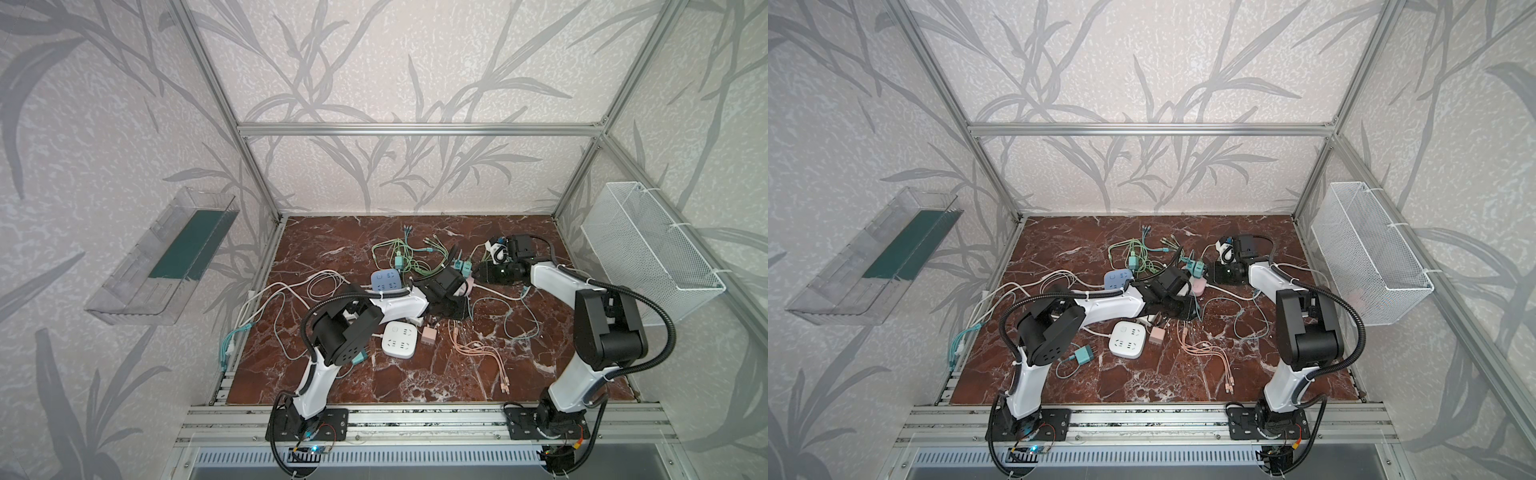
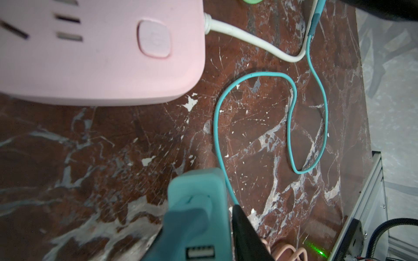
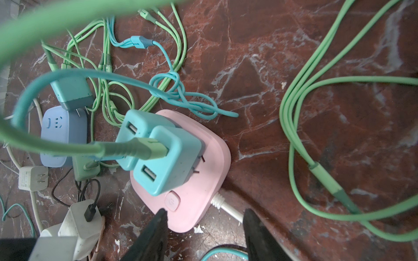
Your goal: Pull the plug off the socket
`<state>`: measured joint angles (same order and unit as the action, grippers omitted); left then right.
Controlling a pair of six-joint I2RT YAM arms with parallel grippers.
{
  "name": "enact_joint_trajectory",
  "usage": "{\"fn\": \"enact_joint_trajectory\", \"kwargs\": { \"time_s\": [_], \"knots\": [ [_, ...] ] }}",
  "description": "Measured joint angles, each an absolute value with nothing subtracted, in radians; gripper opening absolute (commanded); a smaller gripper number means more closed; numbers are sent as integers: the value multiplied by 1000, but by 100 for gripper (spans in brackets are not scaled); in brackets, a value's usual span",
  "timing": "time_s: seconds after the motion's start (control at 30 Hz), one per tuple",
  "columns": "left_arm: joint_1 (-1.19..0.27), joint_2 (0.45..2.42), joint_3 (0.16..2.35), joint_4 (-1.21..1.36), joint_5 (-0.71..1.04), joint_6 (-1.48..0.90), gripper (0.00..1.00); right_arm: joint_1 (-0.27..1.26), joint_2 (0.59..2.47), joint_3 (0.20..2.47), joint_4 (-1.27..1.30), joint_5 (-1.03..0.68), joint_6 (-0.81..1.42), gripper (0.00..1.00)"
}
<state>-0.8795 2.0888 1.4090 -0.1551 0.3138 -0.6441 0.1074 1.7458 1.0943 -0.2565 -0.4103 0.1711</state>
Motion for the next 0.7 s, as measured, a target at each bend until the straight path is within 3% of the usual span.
{"fn": "enact_joint_trajectory", "kwargs": {
  "time_s": [0.7],
  "knots": [
    [-859,2106,1550,-525,270,-586,51,97,1746,1085,-257,-412,171,55]
  ]
}}
